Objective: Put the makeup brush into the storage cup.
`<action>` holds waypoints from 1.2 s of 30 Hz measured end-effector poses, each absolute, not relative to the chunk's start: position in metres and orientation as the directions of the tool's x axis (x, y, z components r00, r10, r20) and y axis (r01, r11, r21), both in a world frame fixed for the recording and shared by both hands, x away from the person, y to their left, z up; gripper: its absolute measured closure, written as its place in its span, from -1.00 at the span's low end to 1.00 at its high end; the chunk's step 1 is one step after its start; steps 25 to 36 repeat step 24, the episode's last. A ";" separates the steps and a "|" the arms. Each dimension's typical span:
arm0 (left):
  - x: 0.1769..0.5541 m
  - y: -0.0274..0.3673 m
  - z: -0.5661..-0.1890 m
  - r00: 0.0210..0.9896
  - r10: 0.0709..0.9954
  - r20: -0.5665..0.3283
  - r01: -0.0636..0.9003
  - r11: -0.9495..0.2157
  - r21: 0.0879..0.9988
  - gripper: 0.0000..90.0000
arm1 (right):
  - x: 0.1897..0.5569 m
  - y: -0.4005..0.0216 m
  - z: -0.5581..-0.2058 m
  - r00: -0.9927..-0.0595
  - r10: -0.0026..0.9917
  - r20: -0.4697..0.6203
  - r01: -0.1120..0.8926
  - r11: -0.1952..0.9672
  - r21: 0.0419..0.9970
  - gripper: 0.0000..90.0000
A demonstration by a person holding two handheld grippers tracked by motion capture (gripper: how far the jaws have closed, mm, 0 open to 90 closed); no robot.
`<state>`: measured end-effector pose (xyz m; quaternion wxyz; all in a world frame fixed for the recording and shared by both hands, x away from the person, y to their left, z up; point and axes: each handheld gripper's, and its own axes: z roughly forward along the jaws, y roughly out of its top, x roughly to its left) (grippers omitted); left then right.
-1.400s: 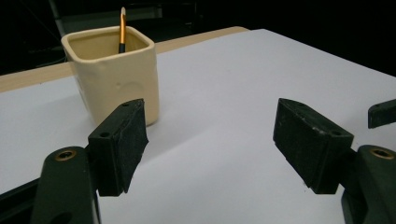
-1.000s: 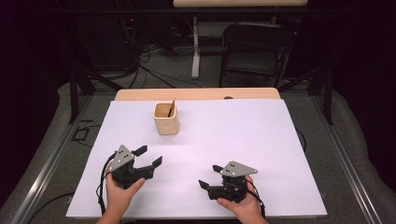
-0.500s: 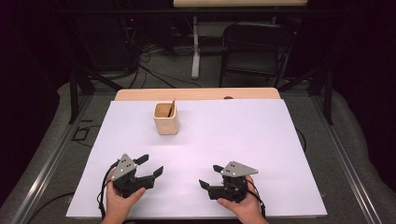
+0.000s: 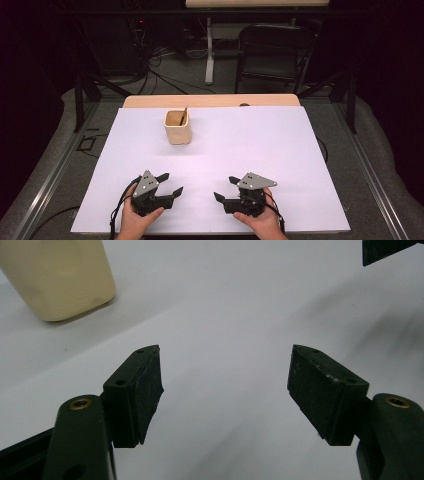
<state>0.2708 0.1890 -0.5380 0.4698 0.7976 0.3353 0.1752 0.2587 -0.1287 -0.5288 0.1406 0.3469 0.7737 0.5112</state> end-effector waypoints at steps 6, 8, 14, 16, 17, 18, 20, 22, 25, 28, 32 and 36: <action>0.271 0.192 -0.536 0.702 0.711 -0.044 0.368 -0.309 0.877 -0.33 | 0.259 -0.129 -0.529 -0.719 0.682 0.135 0.393 0.238 0.889 -0.41; 0.271 0.192 -0.536 0.701 0.712 -0.043 0.364 -0.305 0.880 -0.33 | 0.259 -0.130 -0.529 -0.718 0.683 0.135 0.394 0.239 0.887 -0.41; 0.272 0.193 -0.536 0.698 0.715 -0.043 0.362 -0.301 0.882 -0.33 | 0.259 -0.131 -0.529 -0.718 0.684 0.128 0.388 0.241 0.889 -0.41; 0.272 0.194 -0.536 0.696 0.717 -0.042 0.363 -0.300 0.882 -0.33 | 0.259 -0.131 -0.529 -0.716 0.686 0.130 0.391 0.240 0.889 -0.41; 0.272 0.194 -0.536 0.695 0.718 -0.040 0.363 -0.302 0.881 -0.33 | 0.260 -0.131 -0.529 -0.716 0.686 0.130 0.393 0.241 0.887 -0.41; 0.272 0.194 -0.536 0.692 0.721 -0.039 0.364 -0.302 0.881 -0.33 | 0.260 -0.131 -0.530 -0.716 0.686 0.130 0.392 0.241 0.888 -0.41; 0.273 0.195 -0.536 0.689 0.724 -0.037 0.367 -0.304 0.879 -0.33 | 0.260 -0.131 -0.530 -0.716 0.686 0.129 0.393 0.243 0.887 -0.41; 0.274 0.195 -0.537 0.689 0.724 -0.031 0.365 -0.309 0.879 -0.33 | 0.260 -0.132 -0.530 -0.714 0.688 0.128 0.393 0.242 0.887 -0.41; 0.275 0.196 -0.537 0.685 0.728 -0.035 0.368 -0.305 0.878 -0.33 | 0.261 -0.134 -0.530 -0.710 0.693 0.123 0.390 0.242 0.888 -0.41; 0.275 0.196 -0.537 0.685 0.728 -0.035 0.368 -0.305 0.878 -0.33 | 0.261 -0.134 -0.530 -0.710 0.693 0.123 0.390 0.242 0.888 -0.41; 0.275 0.196 -0.537 0.685 0.728 -0.035 0.368 -0.305 0.878 -0.33 | 0.261 -0.134 -0.530 -0.710 0.693 0.123 0.390 0.242 0.888 -0.41; 0.275 0.196 -0.537 0.685 0.728 -0.035 0.368 -0.305 0.878 -0.33 | 0.261 -0.134 -0.530 -0.710 0.693 0.123 0.390 0.242 0.888 -0.41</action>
